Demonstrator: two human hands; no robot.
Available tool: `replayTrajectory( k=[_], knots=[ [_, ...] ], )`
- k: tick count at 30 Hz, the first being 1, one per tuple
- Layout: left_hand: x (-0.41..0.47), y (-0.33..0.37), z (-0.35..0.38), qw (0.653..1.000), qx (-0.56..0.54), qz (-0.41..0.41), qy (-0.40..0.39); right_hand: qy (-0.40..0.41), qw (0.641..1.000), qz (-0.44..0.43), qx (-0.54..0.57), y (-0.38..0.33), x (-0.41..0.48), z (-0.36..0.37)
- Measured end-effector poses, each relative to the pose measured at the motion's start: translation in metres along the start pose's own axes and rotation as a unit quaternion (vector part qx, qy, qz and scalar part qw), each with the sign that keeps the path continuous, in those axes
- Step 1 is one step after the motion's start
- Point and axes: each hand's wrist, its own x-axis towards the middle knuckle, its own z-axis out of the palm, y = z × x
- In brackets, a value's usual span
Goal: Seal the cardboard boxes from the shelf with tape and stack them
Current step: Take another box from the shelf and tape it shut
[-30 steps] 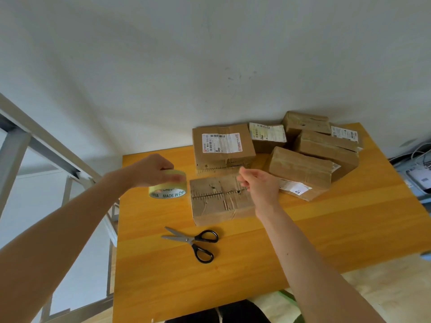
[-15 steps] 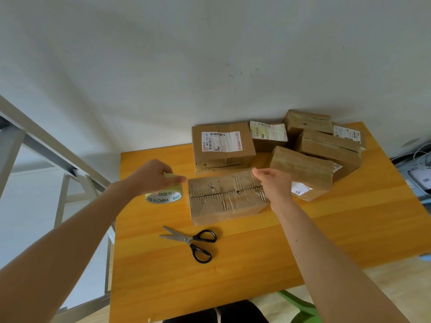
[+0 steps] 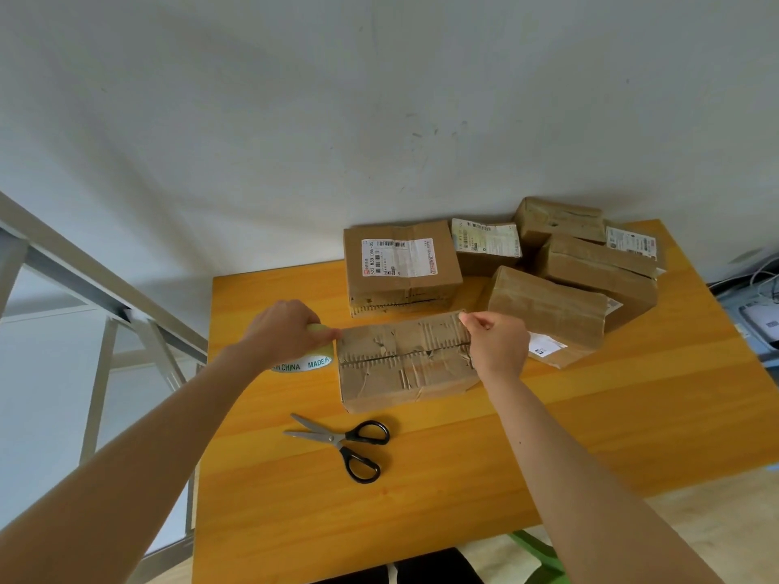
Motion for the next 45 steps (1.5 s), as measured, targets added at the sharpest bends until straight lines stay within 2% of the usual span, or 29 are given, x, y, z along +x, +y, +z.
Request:
replayTrajectory(
  k=[13,21,27,28,30,31,33,35,36,40,45],
  knots=[
    [0.003,0.004,0.001,0.999,0.040,-0.004,0.003,0.022,0.998,-0.039,-0.038,0.005,-0.001,0.003],
    [0.004,0.009,-0.005,0.999,0.052,0.004,0.016,0.046,0.985,-0.091,-0.138,0.009,-0.002,0.008],
    [0.004,0.010,-0.009,0.999,0.046,0.004,0.025,0.048,0.988,-0.065,-0.132,0.006,-0.002,0.010],
    [0.004,0.010,-0.009,0.999,0.047,0.003,0.023,0.048,0.984,-0.083,-0.149,0.006,-0.001,0.009],
    [0.005,0.010,-0.009,0.998,0.055,0.002,0.020,0.047,0.964,-0.176,-0.194,0.003,-0.005,0.010],
    [0.005,0.010,-0.009,0.998,0.055,0.003,0.021,0.023,0.951,-0.228,-0.208,-0.002,-0.009,0.013],
    [0.005,0.010,-0.008,0.999,0.050,0.004,0.021,-0.092,0.916,-0.310,-0.237,-0.016,-0.023,0.027],
    [0.005,0.009,-0.008,0.999,0.049,0.005,0.018,-0.201,0.863,-0.367,-0.283,-0.023,-0.041,0.046],
    [0.004,0.010,-0.009,0.999,0.049,0.006,0.018,-0.230,0.845,-0.382,-0.297,-0.024,-0.050,0.053],
    [0.003,0.011,-0.008,0.998,0.060,0.006,0.017,-0.252,0.824,-0.388,-0.328,-0.015,-0.068,0.063],
    [0.005,0.013,-0.003,0.997,0.076,0.007,0.017,-0.259,0.823,-0.378,-0.335,-0.011,-0.068,0.066]
  ],
)
